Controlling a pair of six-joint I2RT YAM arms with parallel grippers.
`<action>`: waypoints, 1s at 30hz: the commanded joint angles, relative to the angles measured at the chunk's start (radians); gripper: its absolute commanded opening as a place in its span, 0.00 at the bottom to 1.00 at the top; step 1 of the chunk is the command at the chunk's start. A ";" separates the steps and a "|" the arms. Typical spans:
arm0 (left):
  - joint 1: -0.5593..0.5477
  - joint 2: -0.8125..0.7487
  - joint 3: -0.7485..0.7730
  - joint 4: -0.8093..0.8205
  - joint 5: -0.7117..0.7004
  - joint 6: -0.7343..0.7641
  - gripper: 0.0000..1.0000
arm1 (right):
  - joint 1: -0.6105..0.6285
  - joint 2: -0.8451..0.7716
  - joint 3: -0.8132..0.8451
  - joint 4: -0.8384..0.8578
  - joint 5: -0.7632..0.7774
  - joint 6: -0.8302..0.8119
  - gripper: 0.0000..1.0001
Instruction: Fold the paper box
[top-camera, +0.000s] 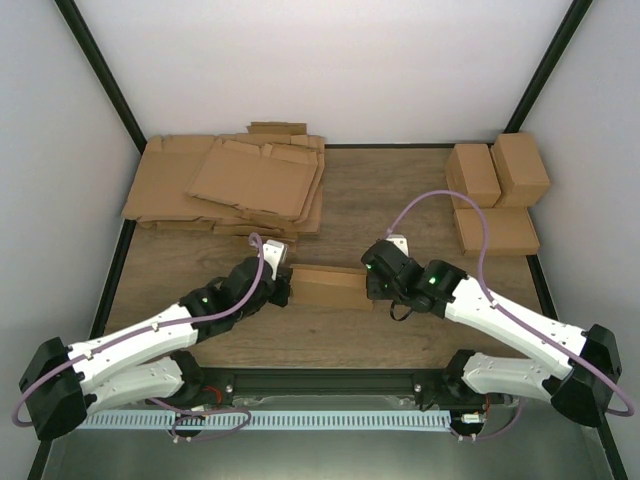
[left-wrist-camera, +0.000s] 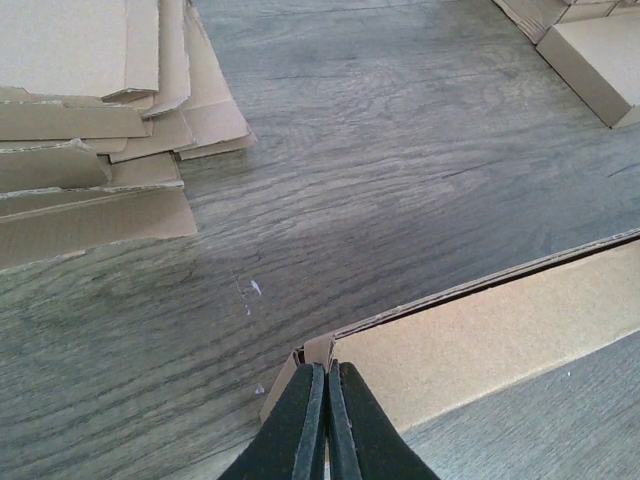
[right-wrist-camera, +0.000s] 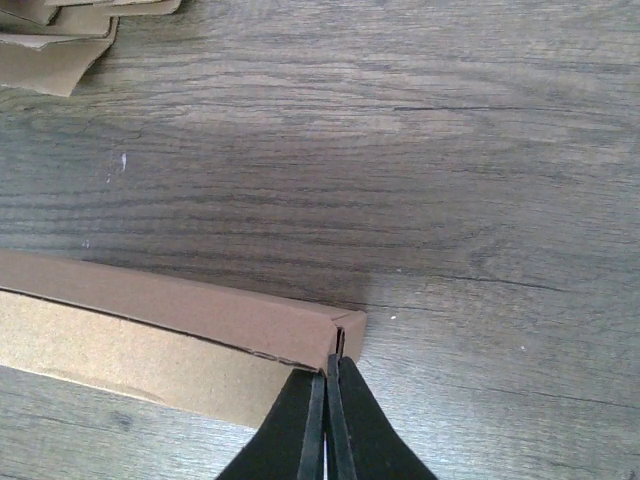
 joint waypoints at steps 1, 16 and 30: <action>-0.011 0.012 0.026 -0.004 0.008 -0.006 0.04 | 0.003 0.020 -0.009 -0.092 -0.010 -0.013 0.01; -0.099 -0.030 -0.169 0.177 -0.061 -0.138 0.04 | 0.169 0.002 -0.200 0.032 0.016 0.245 0.01; -0.142 -0.076 -0.280 0.250 -0.112 -0.189 0.04 | 0.196 -0.100 -0.332 0.151 0.074 0.246 0.01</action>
